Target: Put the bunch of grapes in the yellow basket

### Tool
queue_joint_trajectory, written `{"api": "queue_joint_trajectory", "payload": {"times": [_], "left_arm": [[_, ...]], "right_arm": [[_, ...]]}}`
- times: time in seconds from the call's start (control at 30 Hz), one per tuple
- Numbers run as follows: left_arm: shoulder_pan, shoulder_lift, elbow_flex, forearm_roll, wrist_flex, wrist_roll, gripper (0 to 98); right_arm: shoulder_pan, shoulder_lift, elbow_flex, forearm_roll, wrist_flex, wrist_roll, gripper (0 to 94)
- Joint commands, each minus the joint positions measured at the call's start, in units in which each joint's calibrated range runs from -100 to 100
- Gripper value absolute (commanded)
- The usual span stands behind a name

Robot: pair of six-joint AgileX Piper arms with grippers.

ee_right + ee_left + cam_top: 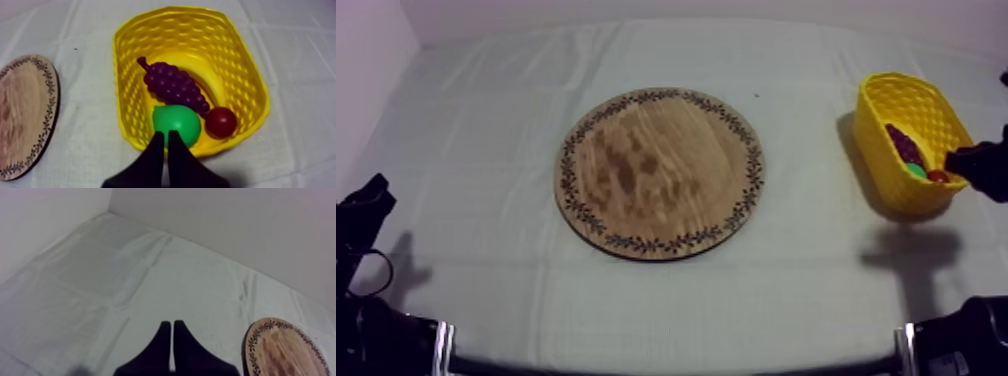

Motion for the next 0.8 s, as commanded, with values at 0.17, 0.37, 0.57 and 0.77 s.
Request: {"api": "queue_joint_trajectory", "payload": {"times": [0.17, 0.37, 0.57, 0.77], "left_arm": [[-0.01, 0.03, 0.04, 0.01, 0.03, 0.01, 0.0], [-0.01, 0.03, 0.04, 0.01, 0.03, -0.01, 0.0], [-0.01, 0.03, 0.04, 0.01, 0.03, 0.0, 0.0], [-0.01, 0.03, 0.04, 0.01, 0.03, 0.01, 0.0]], "right_arm": [[-0.76, -16.54, 12.67, -8.55, -4.88, 4.82, 0.2], [-5.25, -23.75, 15.25, -3.54, -2.5, -3.37, 0.3], [-8.11, -29.72, 16.33, -0.19, -2.16, 5.58, 0.4], [-8.76, -31.57, 17.47, 0.5, -3.5, 9.39, 0.4]]}}
